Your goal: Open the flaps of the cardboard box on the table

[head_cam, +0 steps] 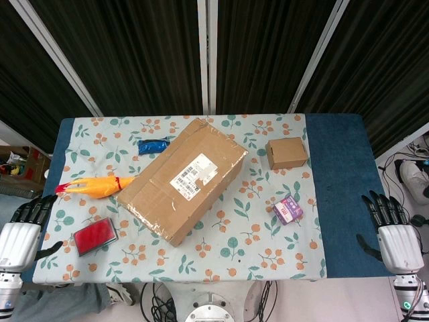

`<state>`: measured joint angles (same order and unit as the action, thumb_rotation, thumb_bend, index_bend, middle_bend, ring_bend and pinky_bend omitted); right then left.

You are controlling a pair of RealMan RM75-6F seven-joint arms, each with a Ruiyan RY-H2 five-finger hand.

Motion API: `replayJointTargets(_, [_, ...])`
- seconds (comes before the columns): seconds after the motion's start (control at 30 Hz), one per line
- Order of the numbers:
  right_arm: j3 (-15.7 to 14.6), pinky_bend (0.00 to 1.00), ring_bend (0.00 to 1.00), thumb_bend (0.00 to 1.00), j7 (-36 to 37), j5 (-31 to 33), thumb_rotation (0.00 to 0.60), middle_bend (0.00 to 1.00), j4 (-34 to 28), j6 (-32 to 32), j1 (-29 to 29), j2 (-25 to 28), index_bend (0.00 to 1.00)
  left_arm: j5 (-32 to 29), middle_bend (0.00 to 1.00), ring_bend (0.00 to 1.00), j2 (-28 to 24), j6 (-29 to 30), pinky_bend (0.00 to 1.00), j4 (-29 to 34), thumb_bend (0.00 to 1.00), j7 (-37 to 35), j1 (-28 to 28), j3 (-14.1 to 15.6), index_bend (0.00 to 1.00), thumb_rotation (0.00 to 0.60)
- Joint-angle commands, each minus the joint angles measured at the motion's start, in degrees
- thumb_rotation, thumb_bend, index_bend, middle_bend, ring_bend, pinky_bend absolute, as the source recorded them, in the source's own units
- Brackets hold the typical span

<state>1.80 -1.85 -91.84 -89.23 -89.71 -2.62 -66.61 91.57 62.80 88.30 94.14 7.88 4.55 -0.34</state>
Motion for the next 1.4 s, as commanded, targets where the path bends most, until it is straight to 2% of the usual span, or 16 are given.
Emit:
replayJointTargets(0.03, [0.09, 0.0, 0.0, 0.18, 0.12, -0.05, 0.6, 0.0, 0.11, -0.13, 0.01, -0.02, 0.0, 0.26, 0.12, 0.13, -0.1, 0.24, 0.19, -0.17, 0.0, -0.04, 0.01, -0.05, 0.07, 0.6])
replayJointTargets(0.57, [-0.97, 0.0, 0.0, 0.18, -0.62, -1.52, 0.6, 0.0, -1.07, -0.11, 0.29, 0.99, 0.0, 1.14, 0.13, 0.13, -1.4, 0.5, 0.19, 0.76, 0.0, -0.44, -0.6, 0.77, 0.09, 0.6])
replayJointTargets(0.77, [-0.26, 0.0, 0.0, 0.18, -1.38, -2.19, 0.6, 0.0, -2.98, 0.21, -0.64, 2.45, 0.0, 0.61, 0.13, 0.13, -1.48, 0.21, 0.19, 0.15, 0.0, -1.36, -0.64, 0.66, 0.09, 0.6])
replayJointTargets(0.9, [0.97, 0.0, 0.0, 0.17, -2.01, -4.97, 0.6, 0.0, -6.24, 0.76, -3.02, 5.49, 0.0, 0.44, 0.13, 0.13, -1.4, -0.23, 0.19, -0.28, 0.0, -1.37, -0.25, 0.35, 0.08, 0.6])
replayJointTargets(1.07, [4.51, 0.0, 0.0, 0.18, -4.72, -5.99, 0.6, 0.0, -17.51, 6.12, -8.64, 14.14, 0.0, 0.53, 0.13, 0.13, -0.91, -0.77, 0.19, -0.58, 0.0, -1.17, -0.11, 0.58, 0.09, 0.6])
replayJointTargets(1.17, [8.71, 0.0, 0.0, 0.22, -7.56, -2.22, 0.6, 0.0, -25.93, 13.0, -14.08, 20.11, 0.0, 0.73, 0.13, 0.13, -0.49, -0.92, 0.19, -0.93, 0.0, -0.17, -0.3, 0.98, 0.09, 0.6])
replayJointTargets(1.27, [14.17, 0.0, 0.0, 0.29, -10.11, 5.85, 0.6, 0.0, -31.98, 21.55, -21.15, 24.26, 0.0, 0.47, 0.13, 0.13, 0.0, -0.91, 0.19, -1.06, 0.0, -0.67, -0.56, 1.16, 0.08, 0.6])
replayJointTargets(1.4, [20.77, 0.0, 0.0, 0.37, -14.7, 19.83, 0.6, 0.0, -35.87, 33.2, -32.08, 27.19, 0.0, 0.07, 0.13, 0.13, 0.17, -1.12, 0.19, -1.35, 0.0, -0.57, -0.82, 1.36, 0.09, 0.6])
